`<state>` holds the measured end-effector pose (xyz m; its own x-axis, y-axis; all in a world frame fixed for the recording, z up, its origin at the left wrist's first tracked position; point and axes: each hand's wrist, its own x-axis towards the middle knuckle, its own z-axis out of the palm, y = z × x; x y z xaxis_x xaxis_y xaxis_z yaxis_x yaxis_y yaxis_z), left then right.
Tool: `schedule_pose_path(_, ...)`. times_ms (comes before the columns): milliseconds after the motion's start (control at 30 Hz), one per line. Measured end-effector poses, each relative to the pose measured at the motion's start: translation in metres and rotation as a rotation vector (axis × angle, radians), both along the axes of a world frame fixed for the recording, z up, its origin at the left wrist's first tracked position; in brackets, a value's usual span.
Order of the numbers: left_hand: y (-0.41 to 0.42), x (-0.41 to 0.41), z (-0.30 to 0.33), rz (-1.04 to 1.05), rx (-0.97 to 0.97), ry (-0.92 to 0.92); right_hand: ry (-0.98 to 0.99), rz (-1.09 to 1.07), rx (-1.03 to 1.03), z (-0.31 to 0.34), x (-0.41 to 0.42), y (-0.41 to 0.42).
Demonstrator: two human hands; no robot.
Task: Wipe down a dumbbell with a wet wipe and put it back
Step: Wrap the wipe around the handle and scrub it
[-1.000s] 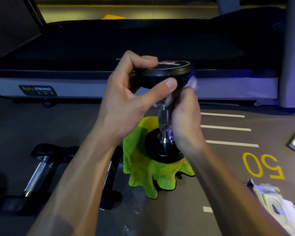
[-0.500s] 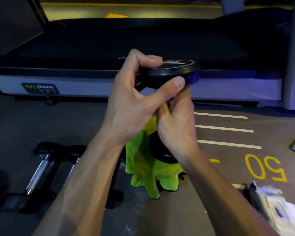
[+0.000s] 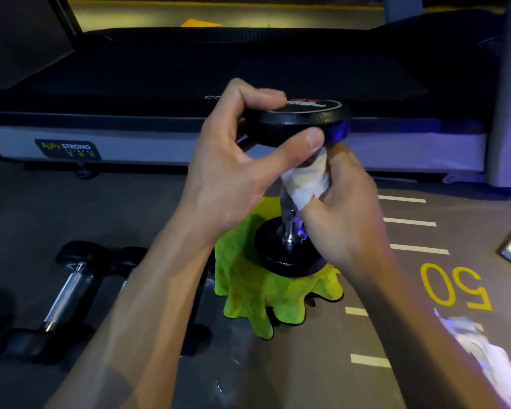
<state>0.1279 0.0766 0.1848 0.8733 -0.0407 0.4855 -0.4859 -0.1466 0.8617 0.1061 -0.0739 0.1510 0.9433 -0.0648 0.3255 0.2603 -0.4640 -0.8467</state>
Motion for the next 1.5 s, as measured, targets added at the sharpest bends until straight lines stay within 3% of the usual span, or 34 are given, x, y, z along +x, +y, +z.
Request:
schedule_pose_path(100, -0.002, 0.000, 0.001, -0.020, 0.002, 0.003, 0.017, 0.096, 0.035, 0.005, -0.017, 0.006)
schedule_pose_path(267, -0.001, 0.000, 0.000, 0.007, 0.011, 0.015, 0.282, 0.406, 0.219, 0.023, -0.035, 0.003)
schedule_pose_path(333, 0.001, 0.002, 0.000, 0.020, 0.005, 0.024, 0.367, 0.399, 0.328, 0.024, -0.033, -0.006)
schedule_pose_path(433, 0.002, 0.004, -0.001, 0.022, 0.000, 0.021, 0.154, 0.233, 0.256, 0.011, -0.021, 0.002)
schedule_pose_path(533, -0.001, 0.003, -0.001, 0.001, -0.007, 0.013, 0.077, 0.105, 0.229, -0.009, 0.004, 0.020)
schedule_pose_path(667, 0.000, 0.005, -0.001, -0.012, -0.035, 0.004, 0.079, 0.192, 0.423, -0.020, 0.027, 0.023)
schedule_pose_path(800, 0.001, 0.007, -0.001, -0.018, -0.037, 0.017, 0.268, 0.275, 0.755, -0.017, 0.042, 0.022)
schedule_pose_path(1033, 0.003, 0.006, -0.004, 0.055, -0.018, 0.008, -0.046, 0.098, 0.072, -0.025, 0.013, 0.032)
schedule_pose_path(1200, 0.004, 0.006, -0.002, 0.035, -0.006, 0.014, 0.128, 0.099, -0.064, -0.015, 0.018, 0.012)
schedule_pose_path(1333, 0.002, 0.005, -0.001, 0.036, -0.013, 0.028, 0.128, 0.020, -0.364, -0.012, 0.014, -0.002)
schedule_pose_path(1367, 0.002, 0.005, -0.001, 0.036, -0.013, 0.030, 0.107, -0.008, -0.344, -0.012, 0.014, -0.004)
schedule_pose_path(1500, 0.001, 0.005, -0.001, 0.029, -0.016, 0.027, -0.005, 0.017, 0.208, -0.009, 0.010, 0.002)
